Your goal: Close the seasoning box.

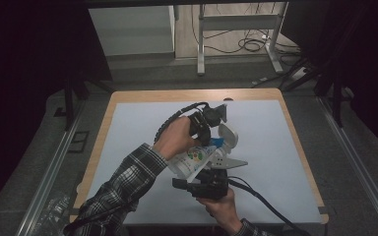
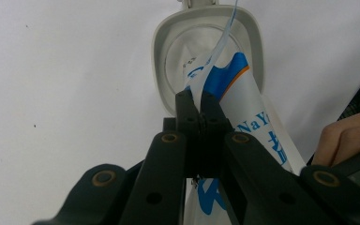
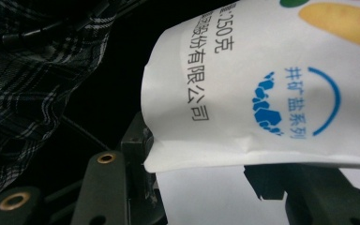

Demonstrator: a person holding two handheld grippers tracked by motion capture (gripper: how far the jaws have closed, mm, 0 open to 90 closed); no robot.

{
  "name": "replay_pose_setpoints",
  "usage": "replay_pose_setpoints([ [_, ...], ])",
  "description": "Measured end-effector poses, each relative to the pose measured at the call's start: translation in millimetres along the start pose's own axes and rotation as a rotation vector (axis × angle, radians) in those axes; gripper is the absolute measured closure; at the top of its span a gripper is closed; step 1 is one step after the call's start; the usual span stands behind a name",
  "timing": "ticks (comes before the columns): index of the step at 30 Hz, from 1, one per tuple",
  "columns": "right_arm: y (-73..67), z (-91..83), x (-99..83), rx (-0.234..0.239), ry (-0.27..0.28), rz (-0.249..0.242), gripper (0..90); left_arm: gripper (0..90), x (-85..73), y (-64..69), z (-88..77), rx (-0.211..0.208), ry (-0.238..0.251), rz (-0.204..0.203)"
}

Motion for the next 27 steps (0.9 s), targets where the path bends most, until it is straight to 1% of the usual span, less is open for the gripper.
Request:
replay_pose_setpoints([
  [27, 0.0, -0.1, 0.6, 0.001, 0.001, 0.000, 49.8, 89.8, -0.3, -1.0, 1.4, -0.004, -0.002, -0.007],
])
Point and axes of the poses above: each handheld gripper's, and its own axes: z roughly forward along the jaws, x roughly out of its top, y roughly to its right, the point moved 4 cm from there along z, roughly forward along the jaws, and after that the axes turned 3 degrees about z, right-handed, at the moved point
